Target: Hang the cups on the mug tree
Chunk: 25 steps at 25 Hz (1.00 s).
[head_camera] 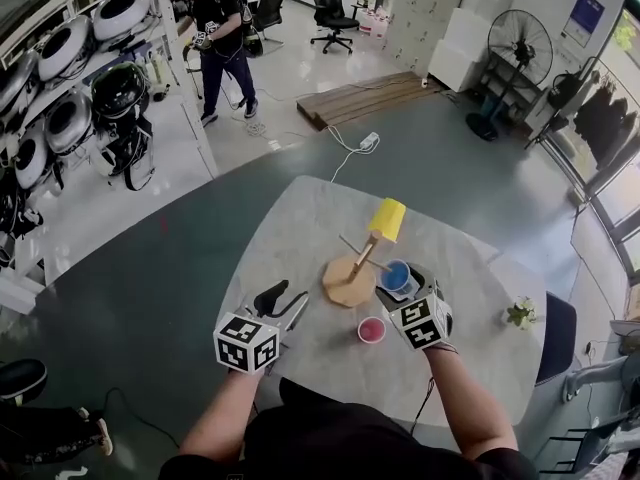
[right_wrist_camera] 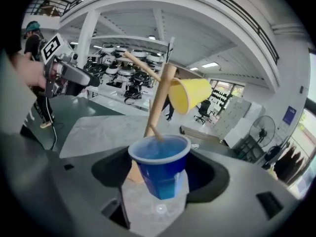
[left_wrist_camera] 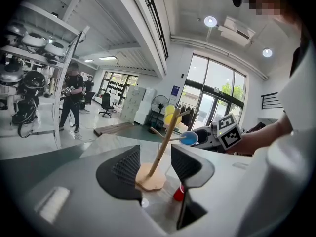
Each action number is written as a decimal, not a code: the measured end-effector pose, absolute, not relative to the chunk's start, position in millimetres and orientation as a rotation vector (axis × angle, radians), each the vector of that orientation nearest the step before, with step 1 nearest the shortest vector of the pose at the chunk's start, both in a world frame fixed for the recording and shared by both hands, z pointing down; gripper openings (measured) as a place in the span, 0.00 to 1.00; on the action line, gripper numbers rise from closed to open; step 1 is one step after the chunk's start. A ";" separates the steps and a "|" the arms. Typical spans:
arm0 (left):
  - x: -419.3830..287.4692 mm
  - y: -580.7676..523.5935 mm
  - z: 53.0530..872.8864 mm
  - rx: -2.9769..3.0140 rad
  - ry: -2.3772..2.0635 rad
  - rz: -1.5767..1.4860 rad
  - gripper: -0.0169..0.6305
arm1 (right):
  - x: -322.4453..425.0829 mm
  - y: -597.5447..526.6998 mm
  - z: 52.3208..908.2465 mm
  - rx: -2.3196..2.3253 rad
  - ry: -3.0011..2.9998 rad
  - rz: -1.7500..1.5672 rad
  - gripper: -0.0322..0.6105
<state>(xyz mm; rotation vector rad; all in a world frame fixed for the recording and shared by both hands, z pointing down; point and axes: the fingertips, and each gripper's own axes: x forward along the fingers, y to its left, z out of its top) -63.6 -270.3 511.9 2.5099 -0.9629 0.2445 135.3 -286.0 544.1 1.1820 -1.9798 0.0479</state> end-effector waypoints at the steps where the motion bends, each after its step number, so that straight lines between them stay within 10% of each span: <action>1: -64.7 -269.2 513.6 2.504 -0.962 0.243 0.34 | 132.0 -286.9 545.8 1.141 -1.964 0.017 0.58; 25: -79.9 -242.0 525.6 2.432 -0.994 0.206 0.33 | 83.5 -298.1 564.0 0.776 -1.768 -0.297 0.55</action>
